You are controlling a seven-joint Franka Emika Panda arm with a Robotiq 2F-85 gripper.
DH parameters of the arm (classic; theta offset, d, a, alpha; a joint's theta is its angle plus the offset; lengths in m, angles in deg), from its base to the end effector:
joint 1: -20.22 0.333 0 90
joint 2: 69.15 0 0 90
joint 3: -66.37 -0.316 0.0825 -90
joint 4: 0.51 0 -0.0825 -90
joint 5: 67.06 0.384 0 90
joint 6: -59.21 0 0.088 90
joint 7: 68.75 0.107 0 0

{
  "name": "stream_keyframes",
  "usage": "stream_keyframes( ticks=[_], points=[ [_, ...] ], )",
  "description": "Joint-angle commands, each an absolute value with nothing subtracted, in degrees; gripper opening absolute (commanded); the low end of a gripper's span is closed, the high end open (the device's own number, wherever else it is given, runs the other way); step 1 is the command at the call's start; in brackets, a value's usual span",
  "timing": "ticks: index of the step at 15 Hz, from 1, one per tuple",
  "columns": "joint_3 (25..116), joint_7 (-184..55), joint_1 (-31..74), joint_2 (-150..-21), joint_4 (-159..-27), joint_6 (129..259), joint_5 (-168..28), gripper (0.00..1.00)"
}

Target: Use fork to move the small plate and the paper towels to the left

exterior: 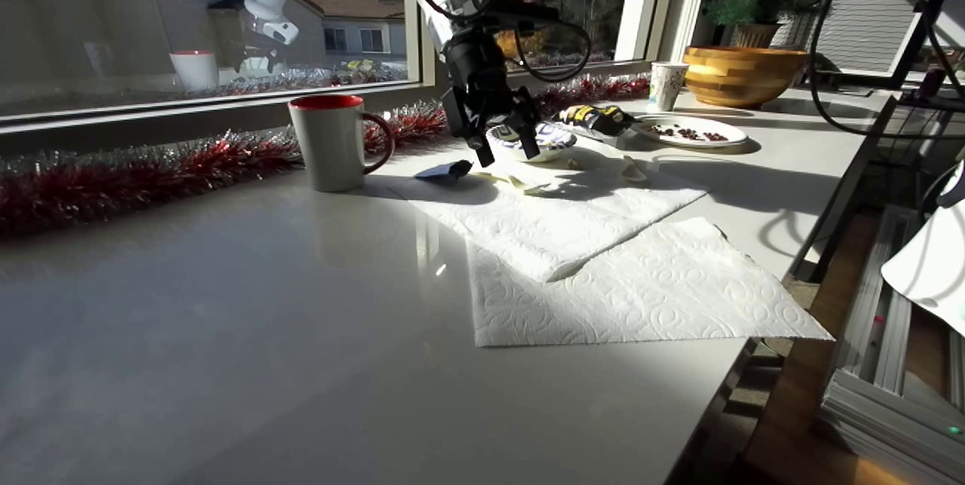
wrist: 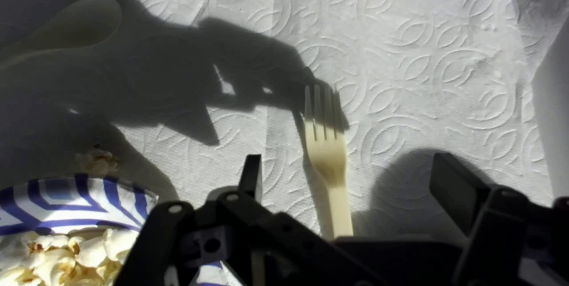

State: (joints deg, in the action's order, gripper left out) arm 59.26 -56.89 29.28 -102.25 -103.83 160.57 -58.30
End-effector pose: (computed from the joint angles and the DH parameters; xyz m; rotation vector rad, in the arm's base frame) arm 0.5523 0.1716 0.1972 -2.9314 0.0014 0.9717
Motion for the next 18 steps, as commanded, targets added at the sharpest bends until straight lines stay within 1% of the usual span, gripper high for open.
stream_keyframes(
  ticks=[1,2,3,4,5,6,8,10,11,12,13,14,15,17,18],
  points=[
    [59.3,-58.6,29.1,-104.8,-99.9,157.3,-57.0,0.84],
    [59.3,-58.4,29.3,-105.1,-99.4,157.1,-57.2,0.84],
    [59.3,-58.3,29.5,-105.5,-98.9,156.9,-57.3,0.77],
    [59.2,-58.4,29.5,-105.8,-98.5,156.7,-57.2,0.76],
    [59.1,-58.7,29.6,-106.0,-98.2,156.7,-57.3,0.72],
    [59.3,-58.3,29.9,-106.2,-97.8,156.9,-57.6,0.61],
    [59.3,-58.2,30.0,-106.8,-97.2,156.7,-57.7,0.54],
    [59.2,-58.5,30.1,-107.1,-97.1,156.8,-57.8,0.45],
    [59.3,-58.6,30.3,-107.2,-97.1,157.4,-58.2,0.33],
    [59.3,-58.7,30.3,-107.5,-96.9,157.4,-58.2,0.36],
    [59.4,-58.7,30.4,-107.7,-96.9,157.6,-58.3,0.34],
    [59.4,-58.8,30.4,-107.9,-96.9,157.5,-58.3,0.3],
    [59.4,-58.8,30.4,-107.9,-97.0,157.5,-58.4,0.35],
    [59.5,-59.0,30.4,-108.0,-97.0,157.6,-58.5,0.32],
    [59.5,-58.9,30.5,-107.9,-97.1,157.7,-58.6,0.26]
  ],
)
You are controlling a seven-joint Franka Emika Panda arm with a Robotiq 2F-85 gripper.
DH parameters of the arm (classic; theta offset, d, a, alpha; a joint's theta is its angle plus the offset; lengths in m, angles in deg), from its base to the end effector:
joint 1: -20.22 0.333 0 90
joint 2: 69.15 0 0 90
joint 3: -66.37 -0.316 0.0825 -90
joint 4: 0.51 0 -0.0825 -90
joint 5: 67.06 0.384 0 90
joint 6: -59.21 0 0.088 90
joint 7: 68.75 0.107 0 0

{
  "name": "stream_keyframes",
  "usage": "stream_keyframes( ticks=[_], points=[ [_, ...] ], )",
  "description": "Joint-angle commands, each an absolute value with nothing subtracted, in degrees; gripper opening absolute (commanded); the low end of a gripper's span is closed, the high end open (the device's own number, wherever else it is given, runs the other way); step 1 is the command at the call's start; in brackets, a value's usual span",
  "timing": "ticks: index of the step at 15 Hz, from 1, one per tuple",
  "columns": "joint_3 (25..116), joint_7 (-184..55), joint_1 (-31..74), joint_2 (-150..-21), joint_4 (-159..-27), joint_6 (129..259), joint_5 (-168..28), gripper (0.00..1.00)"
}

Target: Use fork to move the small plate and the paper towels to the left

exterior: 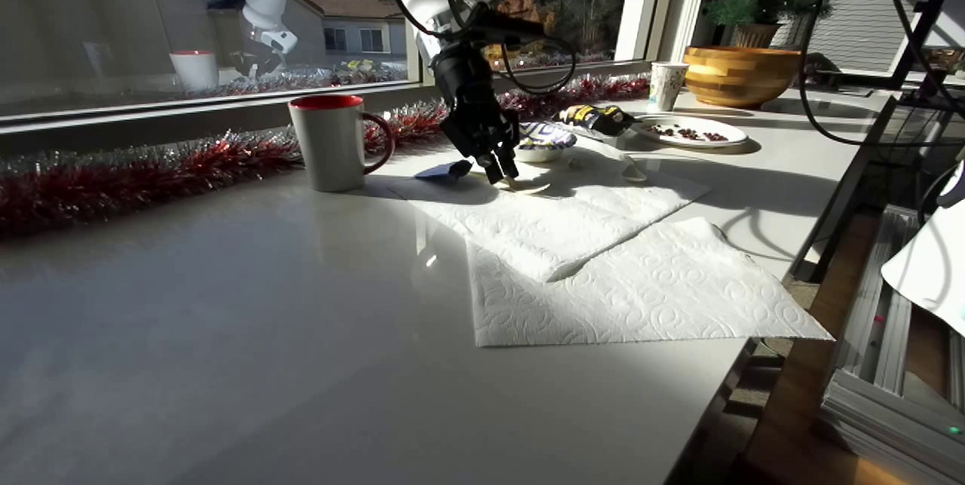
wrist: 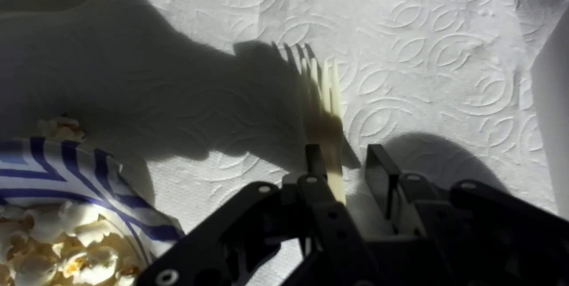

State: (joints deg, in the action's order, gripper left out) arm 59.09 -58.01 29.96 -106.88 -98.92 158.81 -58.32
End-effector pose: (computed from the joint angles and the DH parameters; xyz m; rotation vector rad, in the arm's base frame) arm 0.5641 0.1833 0.1790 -2.9101 -0.0490 1.0089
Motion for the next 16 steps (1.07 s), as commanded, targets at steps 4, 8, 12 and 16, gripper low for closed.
stream_keyframes(
  ticks=[4,8,12,16],
  points=[
    [59.5,-59.0,30.7,-107.3,-97.7,158.0,-58.8,0.0],
    [59.3,-56.5,31.5,-104.1,-99.9,155.5,-58.4,0.03],
    [60.1,-45.1,34.7,-96.8,-106.2,157.7,-57.7,0.03],
    [61.5,-36.0,35.3,-89.1,-112.9,163.7,-58.4,0.03]
  ],
)
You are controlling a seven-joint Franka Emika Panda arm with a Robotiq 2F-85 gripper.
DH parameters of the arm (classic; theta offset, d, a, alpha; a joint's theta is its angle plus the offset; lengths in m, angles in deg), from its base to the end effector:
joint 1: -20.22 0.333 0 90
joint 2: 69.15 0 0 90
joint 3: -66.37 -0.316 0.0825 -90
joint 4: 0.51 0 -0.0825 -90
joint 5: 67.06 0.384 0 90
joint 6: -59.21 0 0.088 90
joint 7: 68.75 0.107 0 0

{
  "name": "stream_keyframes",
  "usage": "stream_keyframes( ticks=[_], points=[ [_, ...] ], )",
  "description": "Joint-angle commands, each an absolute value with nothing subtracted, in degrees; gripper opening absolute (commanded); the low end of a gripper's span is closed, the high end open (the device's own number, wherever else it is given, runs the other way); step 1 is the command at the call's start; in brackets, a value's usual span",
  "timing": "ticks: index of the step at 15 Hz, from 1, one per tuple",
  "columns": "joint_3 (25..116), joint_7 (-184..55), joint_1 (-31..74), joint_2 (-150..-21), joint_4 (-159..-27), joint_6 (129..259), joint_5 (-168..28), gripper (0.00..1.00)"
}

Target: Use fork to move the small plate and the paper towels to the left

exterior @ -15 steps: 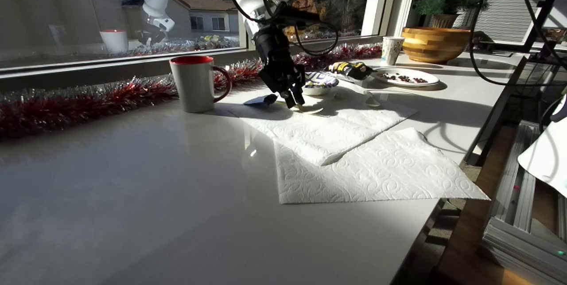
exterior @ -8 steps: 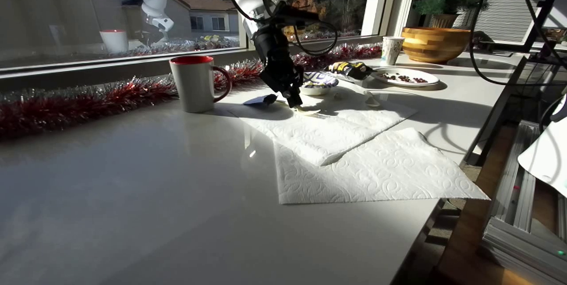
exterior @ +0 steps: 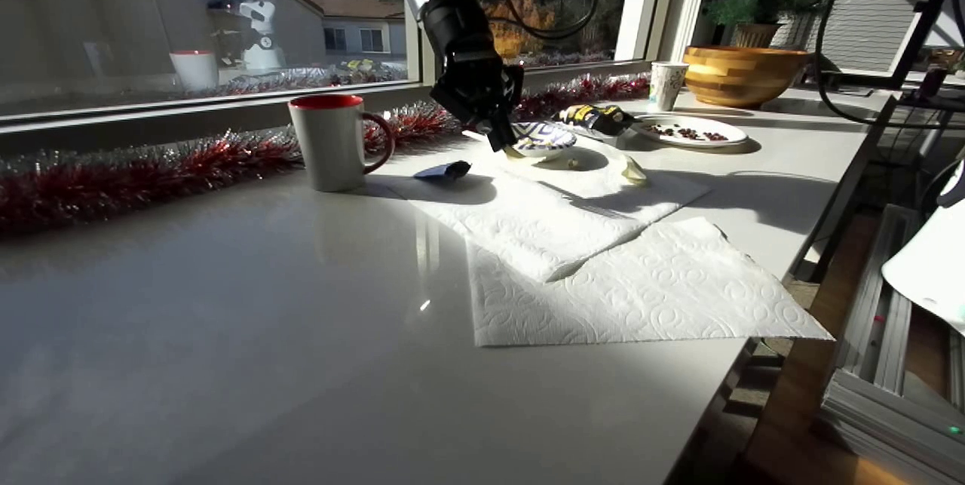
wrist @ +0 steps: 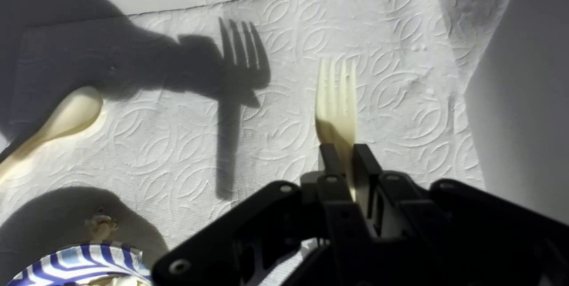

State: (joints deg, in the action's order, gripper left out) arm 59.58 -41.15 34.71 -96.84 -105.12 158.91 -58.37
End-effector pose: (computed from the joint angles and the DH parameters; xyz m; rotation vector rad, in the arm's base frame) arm 0.5338 0.2196 0.2428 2.9388 -0.2608 -0.9062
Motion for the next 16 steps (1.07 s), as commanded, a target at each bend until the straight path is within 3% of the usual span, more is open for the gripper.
stream_keyframes(
  ticks=[1,7,16],
  points=[
    [61.9,-33.9,35.2,-87.0,-115.0,165.0,-58.6,0.03],
    [64.1,-20.6,34.3,-75.5,-125.3,170.0,-68.0,0.03],
    [60.0,2.2,32.2,-63.4,-135.9,176.2,-87.5,0.03]
  ],
)
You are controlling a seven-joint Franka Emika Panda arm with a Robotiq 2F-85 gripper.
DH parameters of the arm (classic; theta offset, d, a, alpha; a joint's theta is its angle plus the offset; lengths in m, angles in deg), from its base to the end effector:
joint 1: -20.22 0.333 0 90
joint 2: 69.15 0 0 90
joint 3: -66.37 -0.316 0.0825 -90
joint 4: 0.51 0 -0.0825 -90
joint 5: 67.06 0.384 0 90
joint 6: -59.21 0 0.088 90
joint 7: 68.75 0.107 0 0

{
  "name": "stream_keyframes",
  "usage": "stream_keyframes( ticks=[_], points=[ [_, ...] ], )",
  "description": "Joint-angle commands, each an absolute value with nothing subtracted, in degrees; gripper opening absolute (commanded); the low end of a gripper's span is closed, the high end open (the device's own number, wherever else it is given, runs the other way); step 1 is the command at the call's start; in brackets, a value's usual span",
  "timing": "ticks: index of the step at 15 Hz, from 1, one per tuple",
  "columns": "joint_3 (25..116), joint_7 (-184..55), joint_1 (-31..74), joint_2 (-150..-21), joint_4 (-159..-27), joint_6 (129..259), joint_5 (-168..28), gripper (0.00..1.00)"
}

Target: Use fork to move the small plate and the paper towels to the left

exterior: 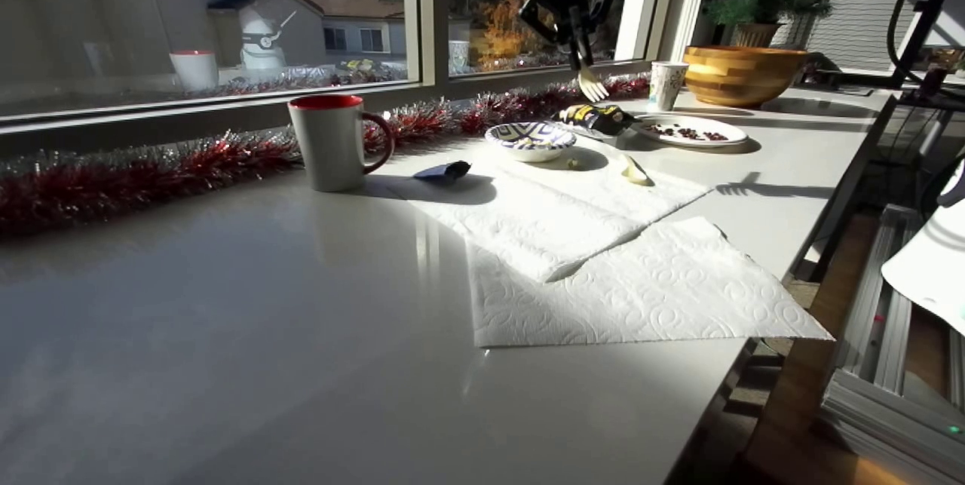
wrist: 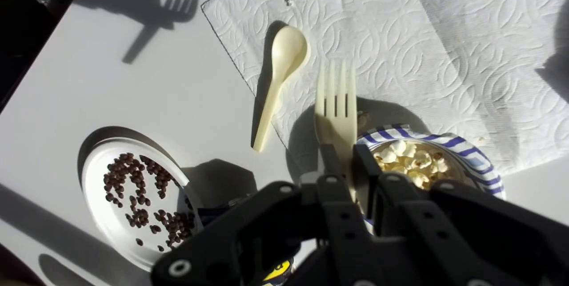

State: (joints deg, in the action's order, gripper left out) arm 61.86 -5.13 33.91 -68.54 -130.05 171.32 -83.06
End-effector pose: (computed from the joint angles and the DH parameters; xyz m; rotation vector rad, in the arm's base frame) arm 0.4660 0.1341 0.3468 2.6222 -0.8818 -0.0865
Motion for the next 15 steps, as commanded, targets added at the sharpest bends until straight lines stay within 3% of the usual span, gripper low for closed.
stream_keyframes(
  ticks=[1,2,3,7,8,15],
  points=[
    [60.3,3.7,31.2,-62.2,-137.3,178.4,-85.6,0.03],
    [59.4,-0.2,31.5,-66.4,-132.6,174.4,-84.7,0.03],
    [59.2,0.2,31.2,-65.9,-133.3,174.9,-84.7,0.13],
    [58.8,0.1,30.9,-66.2,-133.2,174.9,-84.7,0.13],
    [58.4,3.7,31.0,-67.3,-132.4,172.7,-87.8,0.03],
    [54.3,27.4,33.0,-70.1,-132.4,160.0,-100.3,0.03]
  ],
)
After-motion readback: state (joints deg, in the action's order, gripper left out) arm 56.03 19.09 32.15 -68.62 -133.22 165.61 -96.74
